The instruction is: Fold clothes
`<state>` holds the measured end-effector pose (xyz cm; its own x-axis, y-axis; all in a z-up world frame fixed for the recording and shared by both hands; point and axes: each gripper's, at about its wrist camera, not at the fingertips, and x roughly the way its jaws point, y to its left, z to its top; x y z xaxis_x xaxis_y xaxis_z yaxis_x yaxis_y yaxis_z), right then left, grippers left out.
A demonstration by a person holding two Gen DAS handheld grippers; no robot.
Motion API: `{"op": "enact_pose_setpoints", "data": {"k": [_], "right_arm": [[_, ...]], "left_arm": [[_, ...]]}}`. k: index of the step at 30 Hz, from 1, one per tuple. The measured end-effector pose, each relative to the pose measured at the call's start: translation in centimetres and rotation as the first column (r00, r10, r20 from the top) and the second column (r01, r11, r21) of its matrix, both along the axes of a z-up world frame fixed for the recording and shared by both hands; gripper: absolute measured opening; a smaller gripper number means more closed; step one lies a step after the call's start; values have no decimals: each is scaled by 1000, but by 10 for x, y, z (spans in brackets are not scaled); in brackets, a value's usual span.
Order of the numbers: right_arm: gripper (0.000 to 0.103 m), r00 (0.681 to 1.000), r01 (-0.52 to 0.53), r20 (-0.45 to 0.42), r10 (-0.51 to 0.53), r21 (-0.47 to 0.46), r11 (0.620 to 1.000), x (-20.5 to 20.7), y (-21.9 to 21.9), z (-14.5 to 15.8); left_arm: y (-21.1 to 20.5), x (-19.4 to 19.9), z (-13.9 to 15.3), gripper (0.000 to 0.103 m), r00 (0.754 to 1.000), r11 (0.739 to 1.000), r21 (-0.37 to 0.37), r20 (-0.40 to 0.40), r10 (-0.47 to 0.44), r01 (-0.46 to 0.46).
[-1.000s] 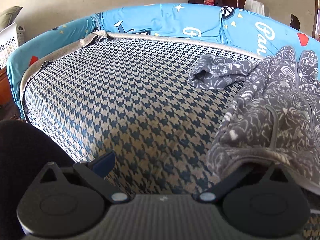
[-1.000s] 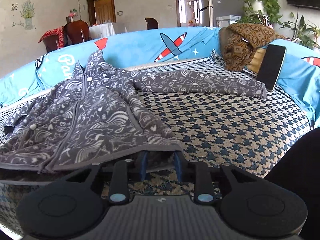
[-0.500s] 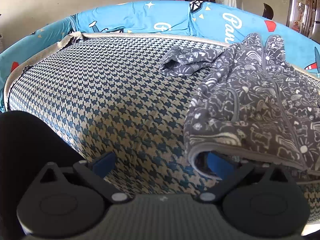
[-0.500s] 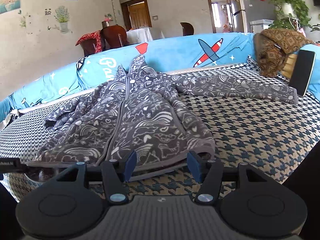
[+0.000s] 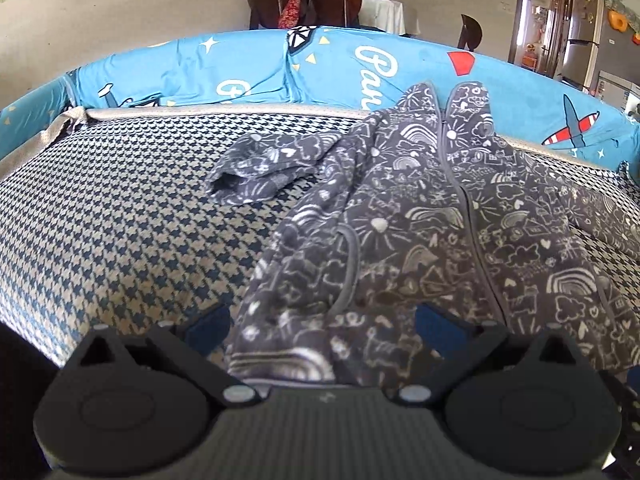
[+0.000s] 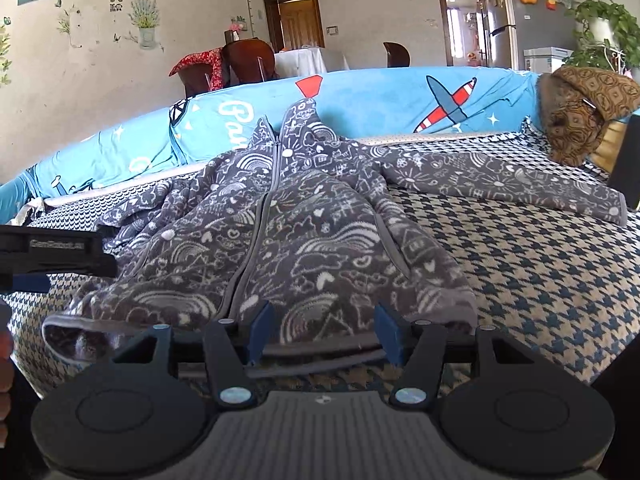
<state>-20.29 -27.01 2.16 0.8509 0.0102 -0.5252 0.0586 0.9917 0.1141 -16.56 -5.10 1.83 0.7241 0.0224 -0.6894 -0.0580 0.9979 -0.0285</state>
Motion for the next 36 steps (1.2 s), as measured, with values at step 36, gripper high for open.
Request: {"op": "enact_pose_setpoints", "data": {"k": [36], "right_arm": [[78,978,-132,-154,140,60,989,40,12,-30]], "left_arm": [[-12,6,-54,103,992,994,66,-103,-74,81]]}}
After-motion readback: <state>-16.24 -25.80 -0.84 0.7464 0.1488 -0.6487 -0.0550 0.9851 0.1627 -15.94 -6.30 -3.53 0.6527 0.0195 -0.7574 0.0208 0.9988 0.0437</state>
